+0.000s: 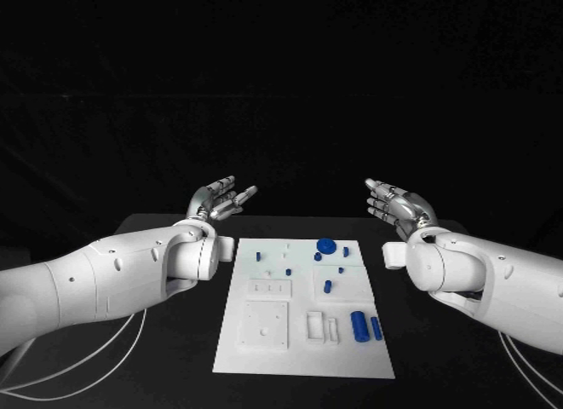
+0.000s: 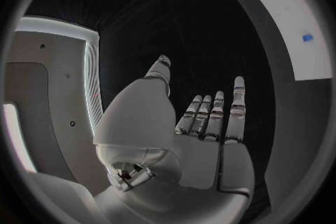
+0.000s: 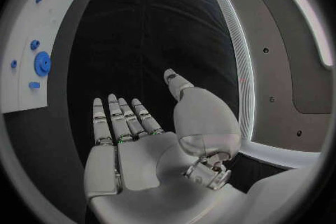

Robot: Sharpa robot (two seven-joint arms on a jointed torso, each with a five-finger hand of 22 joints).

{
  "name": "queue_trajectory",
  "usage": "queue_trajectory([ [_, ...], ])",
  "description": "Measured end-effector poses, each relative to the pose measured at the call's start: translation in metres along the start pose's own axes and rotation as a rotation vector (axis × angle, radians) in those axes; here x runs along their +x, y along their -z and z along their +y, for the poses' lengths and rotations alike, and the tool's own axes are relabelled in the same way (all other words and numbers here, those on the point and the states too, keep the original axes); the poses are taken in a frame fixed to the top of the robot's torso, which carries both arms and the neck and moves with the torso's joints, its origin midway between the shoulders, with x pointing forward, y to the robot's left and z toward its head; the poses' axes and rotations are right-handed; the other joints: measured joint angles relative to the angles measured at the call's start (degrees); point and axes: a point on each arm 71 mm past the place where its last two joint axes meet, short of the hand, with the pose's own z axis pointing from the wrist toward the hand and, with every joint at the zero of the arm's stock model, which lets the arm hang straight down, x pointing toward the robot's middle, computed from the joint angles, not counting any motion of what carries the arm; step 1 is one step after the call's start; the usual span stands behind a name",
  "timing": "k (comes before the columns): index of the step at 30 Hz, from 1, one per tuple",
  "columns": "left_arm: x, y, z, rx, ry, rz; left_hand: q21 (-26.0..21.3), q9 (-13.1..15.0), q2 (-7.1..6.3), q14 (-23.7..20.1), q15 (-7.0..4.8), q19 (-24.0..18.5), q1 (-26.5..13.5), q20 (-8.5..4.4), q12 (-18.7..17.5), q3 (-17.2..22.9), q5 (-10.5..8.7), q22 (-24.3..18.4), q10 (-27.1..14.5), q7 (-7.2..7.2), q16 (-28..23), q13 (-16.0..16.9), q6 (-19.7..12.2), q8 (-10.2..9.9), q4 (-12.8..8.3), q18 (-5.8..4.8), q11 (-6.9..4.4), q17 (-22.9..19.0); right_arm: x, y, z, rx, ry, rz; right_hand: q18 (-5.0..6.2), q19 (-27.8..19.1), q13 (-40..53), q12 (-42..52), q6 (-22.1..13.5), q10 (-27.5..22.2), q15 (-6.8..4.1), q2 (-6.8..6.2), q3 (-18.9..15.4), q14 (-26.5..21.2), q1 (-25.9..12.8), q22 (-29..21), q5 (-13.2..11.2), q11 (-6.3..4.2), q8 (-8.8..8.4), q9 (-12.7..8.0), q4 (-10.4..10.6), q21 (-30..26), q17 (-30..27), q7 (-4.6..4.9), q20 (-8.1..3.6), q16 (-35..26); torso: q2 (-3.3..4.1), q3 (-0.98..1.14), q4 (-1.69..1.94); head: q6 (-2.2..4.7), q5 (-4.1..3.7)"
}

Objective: Assemble the parts on the task board

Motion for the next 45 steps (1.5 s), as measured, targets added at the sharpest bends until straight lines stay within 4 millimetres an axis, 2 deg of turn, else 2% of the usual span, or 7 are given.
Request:
queue_trajectory([
  [15, -0.008, -0.017, -0.005, -0.044, -0.012, 0.032, 0.31, 0.09, -0.14, 1.88, 0.44, 1.59, 2.66, 0.58, 0.21, -0.05, 0.0, 0.15, 1.69, 0.48, 0.22, 0.07, 1.31, 0.26, 0.16, 0.88, 0.47, 0.1, -0.019, -0.023, 0.004, 0.119, 0.038, 0.158, -0.52, 7.66, 0.44, 0.49, 6.35, 8.08, 1.75, 2.22, -8.05, 10.98, 11.62, 0.59, 7.82, 1.34, 0.52, 0.39, -6.99, 1.32, 0.54, 0.42, -1.86, 0.57, -0.03, -0.05, -0.01, 0.1, 0.11],
  [19, -0.01, -0.015, -0.005, -0.053, -0.002, 0.052, 0.8, 0.37, 3.8, 10.85, 1.31, 3.62, 2.4, 0.46, 0.55, -1.09, 0.43, 0.4, 10.11, 3.12, 0.72, 0.52, 7.9, 0.53, -4.14, 0.87, 2.44, 0.48, -0.022, -0.026, 0.005, 0.09, 0.152, 0.168, -1.43, 17.8, 0.89, 0.88, 14.38, 18.51, 0.17, 1.44, -7.11, 25.26, 13.53, 1.31, 8.86, 0.48, 1.06, 0.78, -9.67, 3.38, 1.3, 1.36, -3.64, 1.54, -0.01, -0.14, -0.05, 0.32, 0.25],
  [23, -0.013, -0.014, -0.007, -0.052, 0.008, 0.069, 3.52, 1.08, 7.08, 27.05, 2.74, 8.76, 3.84, -3.95, 1.52, -2.53, 3.71, 1.28, 27.77, 4.73, 2.94, 0.99, 22.54, 2.16, -9.31, -1.11, 3.89, 1.19, -0.018, -0.029, 0.006, 0.039, 0.295, 0.193, -2.29, 29.16, 1.42, 1.33, 22.99, 30.63, -2.7, 1.31, -5.1, 34.76, 13.66, 1.67, 10.74, -1.32, 1.16, 1.13, -11.68, 5.74, 1.65, 1.12, -6.52, 1.46, 0.19, -0.18, -0.11, 0.59, 0.37],
  [27, -0.017, -0.012, -0.012, -0.046, 0.018, 0.092, 6.8, 1.61, 8.98, 35.95, -0.22, 13.78, 5.68, -8.99, 2.34, -2.14, 4.44, 2.56, 38.56, 3.72, 6.02, 1.25, 31.57, 3.08, -11.3, -4.08, 2.12, 1.87, -0.014, -0.031, 0.009, -0.024, 0.459, 0.217, -2.24, 39.96, 1.43, 1.5, 33.23, 36.76, -7.43, 0.71, -2.17, 46.82, 13.46, 2.71, 12.49, -3.83, 2.13, 1.74, -13.76, 9.83, 3.49, 0.04, -10.43, 3.85, 0.6, -0.28, -0.12, 0.99, 0.39],
  [32, -0.018, -0.008, -0.021, -0.029, 0.027, 0.142, 10.79, 1.79, 9.53, 42.99, -3.48, 18.04, 6.71, -12.81, 2.03, -1.41, 4.44, 4.63, 44.86, 2.32, 9.46, 1.31, 35.96, 3.36, -12.06, -5.95, -0.26, 3.09, -0.007, -0.033, 0.014, -0.11, 0.666, 0.254, -0.53, 51.54, 1.42, 1.61, 38.28, 42.2, -10.8, -0.84, -1.18, 54.82, 13.35, 4.53, 13.48, -5.98, 2.18, 1.77, -14.75, 15.05, 8.9, -1.15, -14.19, 9.25, 1.54, -0.56, 0.06, 1.7, 0.32],
  [36, -0.015, -0.002, -0.03, -0.009, 0.036, 0.207, 16.97, 1.78, 9.56, 45.07, -5.28, 17.78, 6.68, -15.94, 1.88, -2.18, 4.44, 9.11, 46.86, 1.69, 15.06, 1.32, 38.02, 2.15, -12.83, -8.54, -1.19, 6.0, 0.004, -0.034, 0.019, -0.186, 0.839, 0.301, 0.01, 57.68, 1.42, 1.6, 39.53, 44.54, -12.01, -1.79, -2.56, 54.95, 12.67, 7.6, 15.11, -7.03, 2.0, 1.76, -14.69, 20.52, 19.58, -1.94, -16.25, 26.3, 2.5, -0.74, 0.3, 2.33, 0.32],
  [45, -0.011, 0.012, -0.044, 0.025, 0.049, 0.315, 28.21, 1.78, 9.94, 42.35, -6.3, 13.14, 6.3, -16.78, 1.98, -3.37, 4.44, 18.25, 47.08, 1.64, 27.96, 1.41, 38.28, 1.98, -14.02, -8.53, -1.23, 11.67, 0.032, -0.034, 0.022, -0.29, 1.156, 0.391, -0.19, 59.25, 1.47, 1.6, 39.87, 45.85, -12.42, -3.14, 2.88, 54.74, 12.61, 18.63, 12.14, -7.58, 2.0, 1.7, -14.96, 33.99, 31.88, -2.28, -18.34, 45.27, 5.04, -0.98, 1.04, 3.63, -0.44],
])
